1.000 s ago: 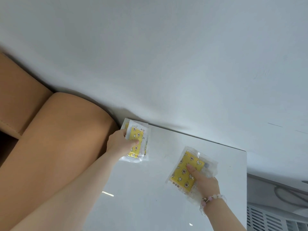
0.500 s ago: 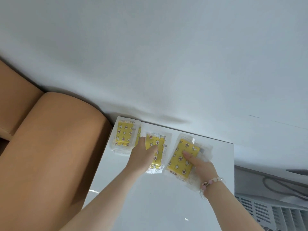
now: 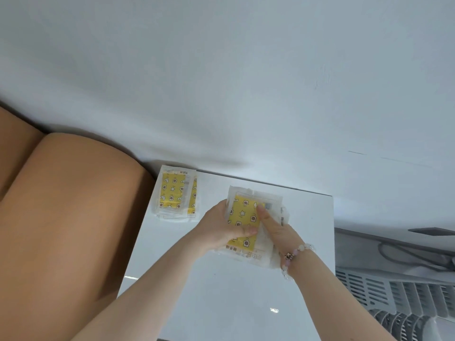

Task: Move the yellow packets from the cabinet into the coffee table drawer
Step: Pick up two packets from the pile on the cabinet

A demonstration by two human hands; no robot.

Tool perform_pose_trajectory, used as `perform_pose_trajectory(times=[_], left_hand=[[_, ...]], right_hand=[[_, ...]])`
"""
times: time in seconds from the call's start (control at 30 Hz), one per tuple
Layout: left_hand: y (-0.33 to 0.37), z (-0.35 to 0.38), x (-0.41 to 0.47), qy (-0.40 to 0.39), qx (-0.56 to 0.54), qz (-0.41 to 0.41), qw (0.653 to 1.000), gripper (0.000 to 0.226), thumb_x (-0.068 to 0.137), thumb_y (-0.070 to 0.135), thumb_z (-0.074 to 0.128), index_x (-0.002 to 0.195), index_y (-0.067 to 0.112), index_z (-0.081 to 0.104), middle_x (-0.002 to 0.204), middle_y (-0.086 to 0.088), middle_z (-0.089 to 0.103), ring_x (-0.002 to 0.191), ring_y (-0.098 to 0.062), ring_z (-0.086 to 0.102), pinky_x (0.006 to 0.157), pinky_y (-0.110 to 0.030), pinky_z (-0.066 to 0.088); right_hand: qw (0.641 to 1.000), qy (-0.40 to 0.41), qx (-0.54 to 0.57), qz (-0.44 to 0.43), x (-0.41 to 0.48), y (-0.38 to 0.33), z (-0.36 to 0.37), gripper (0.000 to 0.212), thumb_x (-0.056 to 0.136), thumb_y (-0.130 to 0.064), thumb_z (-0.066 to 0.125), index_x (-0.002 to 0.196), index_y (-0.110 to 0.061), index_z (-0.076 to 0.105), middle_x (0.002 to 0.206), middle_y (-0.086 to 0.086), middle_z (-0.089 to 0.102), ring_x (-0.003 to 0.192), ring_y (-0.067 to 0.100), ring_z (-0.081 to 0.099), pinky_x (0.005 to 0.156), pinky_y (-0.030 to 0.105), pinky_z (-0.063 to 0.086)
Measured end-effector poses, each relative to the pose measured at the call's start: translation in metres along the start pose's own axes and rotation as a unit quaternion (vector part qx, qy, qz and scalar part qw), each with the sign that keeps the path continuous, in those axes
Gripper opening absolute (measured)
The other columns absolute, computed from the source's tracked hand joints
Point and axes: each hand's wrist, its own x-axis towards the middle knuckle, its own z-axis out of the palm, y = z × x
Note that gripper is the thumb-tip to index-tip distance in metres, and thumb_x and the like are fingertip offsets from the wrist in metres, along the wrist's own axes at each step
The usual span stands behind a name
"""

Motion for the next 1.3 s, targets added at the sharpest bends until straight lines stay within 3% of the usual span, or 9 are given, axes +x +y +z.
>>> perform_pose_trajectory(times=[0.13,0.3,0.53,0.67,0.7,0.8,0.83,1.07,1.3], left_hand=[[-0.003,-0.008,0.001,0.033,-0.027,-0.011,0.999,0.045,0.073,0.021,0.081,0.111,0.023,0.055,0.105,0.006,0.068,0.096,-0.009,0.065,0.083,-0.027,0.053],[-0.016,-0.021,-0.001,0.093,-0.064,-0.042,0.993,0.045,0.077,0.015,0.077,0.115,0.019,0.055,0.106,0.006,0.066,0.089,-0.004,0.062,0.062,-0.017,0.044],[-0.016,-0.026,-0.010,0.107,-0.105,-0.047,0.988,0.043,0.078,0.012,0.076,0.113,0.022,0.054,0.105,0.008,0.065,0.088,-0.004,0.060,0.061,-0.017,0.041],[0.012,-0.021,-0.021,0.104,-0.126,-0.033,0.986,0.032,0.079,0.010,0.075,0.099,0.025,0.055,0.096,0.010,0.065,0.080,-0.001,0.059,0.060,-0.019,0.041],[0.023,-0.018,-0.028,0.095,-0.122,-0.028,0.988,0.032,0.079,0.009,0.075,0.101,0.023,0.056,0.096,0.009,0.065,0.079,-0.001,0.060,0.058,-0.018,0.042],[0.071,-0.012,-0.050,0.059,-0.102,-0.006,0.993,0.034,0.079,0.007,0.074,0.108,0.016,0.058,0.096,0.005,0.068,0.074,-0.004,0.064,0.050,-0.013,0.046],[0.090,-0.012,-0.058,0.045,-0.096,0.005,0.994,0.034,0.079,0.005,0.074,0.109,0.013,0.059,0.096,0.002,0.069,0.072,-0.006,0.065,0.050,-0.013,0.048],[0.208,-0.014,-0.120,-0.015,-0.041,0.066,0.997,0.026,0.078,0.002,0.073,0.102,0.009,0.065,0.090,-0.005,0.073,0.073,-0.020,0.070,0.061,-0.029,0.054],[0.279,0.050,-0.172,-0.118,0.064,0.136,0.982,0.019,0.078,0.005,0.074,0.094,0.014,0.066,0.089,-0.006,0.072,0.077,-0.023,0.069,0.066,-0.032,0.053]], right_hand=[[0.999,0.032,0.009,-0.022,-0.001,-0.003,-0.008,0.101,0.037,-0.078,0.063,0.112,-0.011,0.064,0.103,0.006,0.070,0.096,0.025,0.066,0.090,0.038,0.052],[0.998,0.032,0.047,-0.029,-0.004,-0.006,-0.015,0.045,0.075,-0.052,0.067,0.096,-0.011,0.067,0.081,0.003,0.071,0.072,0.018,0.067,0.055,0.023,0.051],[0.996,0.053,0.055,-0.040,-0.006,-0.012,-0.022,0.040,0.077,-0.049,0.068,0.095,-0.013,0.068,0.085,0.004,0.072,0.079,0.020,0.067,0.069,0.030,0.053],[0.994,0.081,0.058,-0.042,-0.036,-0.016,-0.039,0.042,0.081,-0.051,0.064,0.095,-0.011,0.067,0.086,0.003,0.069,0.059,0.013,0.063,0.047,0.020,0.048],[0.993,0.087,0.064,-0.040,-0.048,-0.017,-0.043,0.043,0.081,-0.051,0.064,0.096,-0.010,0.066,0.088,0.005,0.069,0.059,0.013,0.065,0.048,0.021,0.050],[0.990,0.106,0.087,-0.041,-0.087,-0.030,-0.056,0.050,0.077,-0.052,0.068,0.103,-0.009,0.066,0.096,0.009,0.072,0.089,0.028,0.068,0.087,0.042,0.054],[0.988,0.112,0.095,-0.051,-0.102,-0.040,-0.059,0.050,0.076,-0.052,0.069,0.102,-0.009,0.066,0.097,0.010,0.072,0.093,0.030,0.068,0.092,0.046,0.052],[0.964,0.162,0.167,-0.130,-0.212,-0.099,-0.087,0.046,0.077,-0.050,0.070,0.100,-0.010,0.066,0.097,0.008,0.072,0.094,0.027,0.068,0.092,0.042,0.052],[0.931,0.229,0.232,-0.166,-0.307,-0.083,-0.140,0.049,0.078,-0.053,0.069,0.107,-0.014,0.067,0.100,0.004,0.073,0.095,0.022,0.069,0.094,0.041,0.052]])
